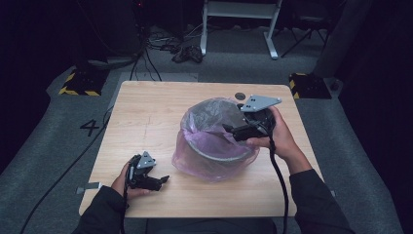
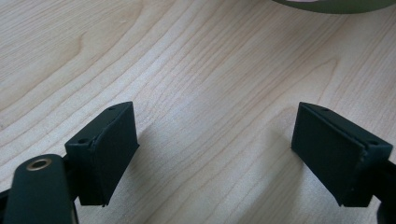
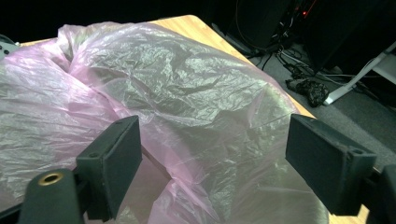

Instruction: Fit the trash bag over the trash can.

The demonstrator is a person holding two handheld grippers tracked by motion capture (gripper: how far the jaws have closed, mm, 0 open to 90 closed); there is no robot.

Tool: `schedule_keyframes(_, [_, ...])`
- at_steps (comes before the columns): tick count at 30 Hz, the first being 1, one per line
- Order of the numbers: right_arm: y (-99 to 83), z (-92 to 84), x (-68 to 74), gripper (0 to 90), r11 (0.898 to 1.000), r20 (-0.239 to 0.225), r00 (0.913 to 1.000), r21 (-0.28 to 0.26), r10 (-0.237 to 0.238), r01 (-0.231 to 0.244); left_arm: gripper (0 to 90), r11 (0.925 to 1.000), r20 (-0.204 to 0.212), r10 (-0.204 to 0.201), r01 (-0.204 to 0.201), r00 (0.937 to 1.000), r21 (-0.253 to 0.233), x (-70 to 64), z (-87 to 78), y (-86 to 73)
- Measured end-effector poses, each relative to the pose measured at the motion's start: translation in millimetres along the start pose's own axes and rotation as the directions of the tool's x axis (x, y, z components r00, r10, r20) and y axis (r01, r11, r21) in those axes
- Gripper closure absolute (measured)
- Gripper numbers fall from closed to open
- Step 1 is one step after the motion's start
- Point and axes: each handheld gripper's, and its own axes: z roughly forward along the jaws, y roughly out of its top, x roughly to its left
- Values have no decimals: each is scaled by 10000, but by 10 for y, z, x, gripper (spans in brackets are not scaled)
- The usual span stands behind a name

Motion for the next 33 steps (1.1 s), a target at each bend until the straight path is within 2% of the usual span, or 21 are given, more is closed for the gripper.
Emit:
schedule_keyframes(6, [-28, -31, -3, 171, 9999, -231, 9996, -101, 130, -133, 143, 10000, 3, -6, 6, 10000, 3, 0, 0, 0])
schedule_keyframes(13, [-73, -98, -22, 170, 9998, -168, 9997, -91, 190, -191, 142, 10000, 83, -57, 57, 9999, 32, -2, 1, 1])
schedule_keyframes(16, [-103, -131, -27, 170, 9998, -61, 9999, 122, 150, -149, 140, 10000, 104, -85, 85, 9999, 20, -3, 5, 3])
schedule_keyframes(23, [-160, -277, -50, 167, 9999, -47, 9999, 3, 145, -145, 140, 10000, 104, -82, 82, 9999, 23, -3, 5, 3])
schedule_keyframes(33, [-233, -386, -79, 170, 9993, 137, 9999, 360, 98, -103, 137, 10000, 95, -25, 24, 10000, 33, 1, 8, 8])
